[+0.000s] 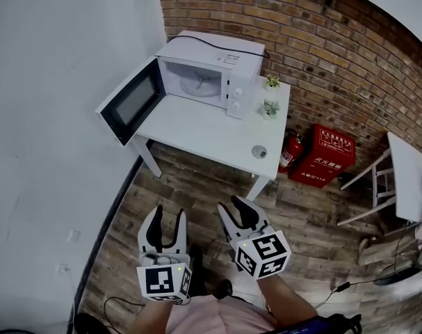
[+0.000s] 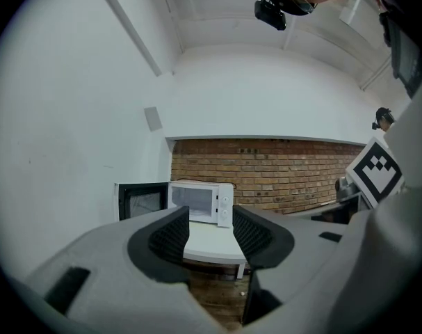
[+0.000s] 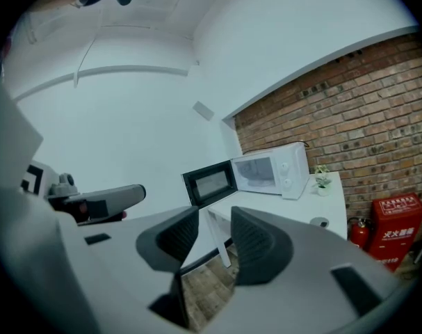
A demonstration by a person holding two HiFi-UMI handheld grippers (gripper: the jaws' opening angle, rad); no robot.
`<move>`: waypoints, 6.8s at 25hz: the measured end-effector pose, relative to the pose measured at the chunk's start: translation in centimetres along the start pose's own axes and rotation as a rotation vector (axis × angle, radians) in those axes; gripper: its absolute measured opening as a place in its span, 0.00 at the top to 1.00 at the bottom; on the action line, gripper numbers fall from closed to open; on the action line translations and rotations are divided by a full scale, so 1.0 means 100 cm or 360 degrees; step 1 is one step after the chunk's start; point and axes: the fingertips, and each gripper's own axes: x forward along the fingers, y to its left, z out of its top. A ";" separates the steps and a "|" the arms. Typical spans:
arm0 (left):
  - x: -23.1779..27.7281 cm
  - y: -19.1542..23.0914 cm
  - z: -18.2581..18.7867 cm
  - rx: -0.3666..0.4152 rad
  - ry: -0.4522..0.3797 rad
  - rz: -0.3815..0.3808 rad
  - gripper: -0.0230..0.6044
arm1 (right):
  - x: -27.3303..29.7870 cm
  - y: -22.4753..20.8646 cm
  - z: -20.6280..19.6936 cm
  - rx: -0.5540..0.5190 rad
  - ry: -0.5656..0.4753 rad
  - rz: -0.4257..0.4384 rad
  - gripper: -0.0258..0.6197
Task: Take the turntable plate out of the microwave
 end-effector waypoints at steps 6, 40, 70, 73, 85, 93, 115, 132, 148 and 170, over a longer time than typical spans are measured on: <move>0.063 0.044 -0.008 -0.0030 0.0020 -0.0056 0.66 | 0.067 -0.014 0.011 0.0008 0.0024 -0.0057 0.74; 0.254 0.139 -0.035 -0.0011 0.0130 -0.0289 0.69 | 0.259 -0.076 0.053 0.0077 -0.0016 -0.0233 0.79; 0.456 0.154 -0.010 0.0040 0.0090 -0.0429 0.69 | 0.407 -0.175 0.133 0.0092 -0.0120 -0.0195 0.79; 0.464 0.153 -0.013 0.0027 0.0100 -0.0445 0.69 | 0.407 -0.181 0.131 0.0099 -0.0113 -0.0219 0.79; 0.497 0.162 -0.036 0.0040 0.0184 -0.0561 0.70 | 0.431 -0.196 0.117 0.0176 -0.0050 -0.0338 0.79; 0.518 0.164 -0.062 0.0056 0.0274 -0.0663 0.70 | 0.446 -0.210 0.087 0.0322 0.0023 -0.0434 0.79; 0.559 0.162 -0.149 0.0001 0.0521 -0.0760 0.69 | 0.489 -0.250 -0.027 0.0951 0.0143 -0.0528 0.76; 0.559 0.171 -0.135 -0.0025 0.0498 -0.0757 0.69 | 0.501 -0.252 -0.014 0.1616 -0.0173 -0.0340 0.69; 0.548 0.171 -0.129 -0.0030 0.0483 -0.0741 0.69 | 0.494 -0.254 -0.027 0.2062 -0.0177 -0.0473 0.86; 0.529 0.168 -0.126 -0.0008 0.0463 -0.0728 0.69 | 0.471 -0.219 -0.025 0.1986 -0.0261 -0.0286 0.93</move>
